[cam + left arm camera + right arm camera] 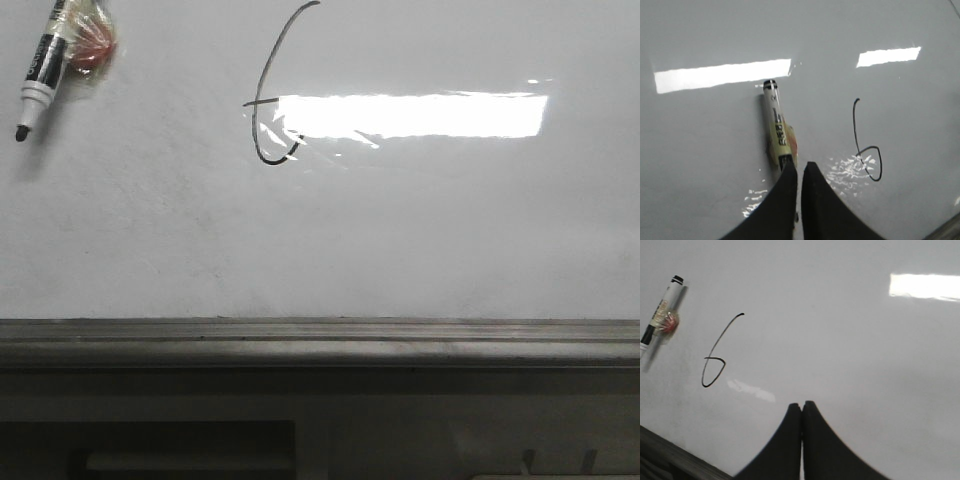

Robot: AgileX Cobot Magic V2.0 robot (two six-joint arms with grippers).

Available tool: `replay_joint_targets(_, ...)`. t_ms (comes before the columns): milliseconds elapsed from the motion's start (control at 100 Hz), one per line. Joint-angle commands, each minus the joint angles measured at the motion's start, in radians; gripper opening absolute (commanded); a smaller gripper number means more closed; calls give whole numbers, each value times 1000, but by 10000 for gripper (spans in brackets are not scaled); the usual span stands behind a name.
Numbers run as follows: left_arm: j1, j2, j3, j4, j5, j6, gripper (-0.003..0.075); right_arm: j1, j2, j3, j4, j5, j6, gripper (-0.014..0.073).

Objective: Write number 6 on whiteboard

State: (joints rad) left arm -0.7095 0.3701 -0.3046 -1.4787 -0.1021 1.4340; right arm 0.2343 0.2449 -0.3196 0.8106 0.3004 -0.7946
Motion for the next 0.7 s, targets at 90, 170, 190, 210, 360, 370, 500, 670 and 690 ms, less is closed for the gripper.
replay_joint_targets(90, 3, -150, 63, 18, 10, 4, -20, -5, -117, 80, 58, -124, -13, -71)
replay_joint_targets(170, 3, -209, 83, 10, -5, 4, -20, -5, -137, 89, 61, -142, -13, -71)
replay_joint_targets(190, 3, -221, 85, 4, -14, 4, -20, -5, -137, 89, 61, -142, -13, -71)
replay_joint_targets(210, 3, -231, 85, -6, -23, 4, -20, -5, -137, 89, 61, -145, -13, -71)
replay_joint_targets(360, 3, -252, 85, -54, -71, 4, -20, -5, -135, 89, 61, -143, -13, -71)
replay_joint_targets(370, 3, -252, 85, -58, -71, 4, -20, -5, -135, 89, 61, -143, -13, -71)
replay_joint_targets(500, 3, -252, 85, -75, -71, 4, -20, -5, -135, 89, 61, -145, -13, -71)
replay_joint_targets(670, 3, -252, 85, -75, -71, 4, -20, -5, -135, 89, 61, -145, -13, -71)
replay_joint_targets(690, 3, -252, 85, -75, -71, 4, -20, -5, -135, 89, 61, -145, -13, -71)
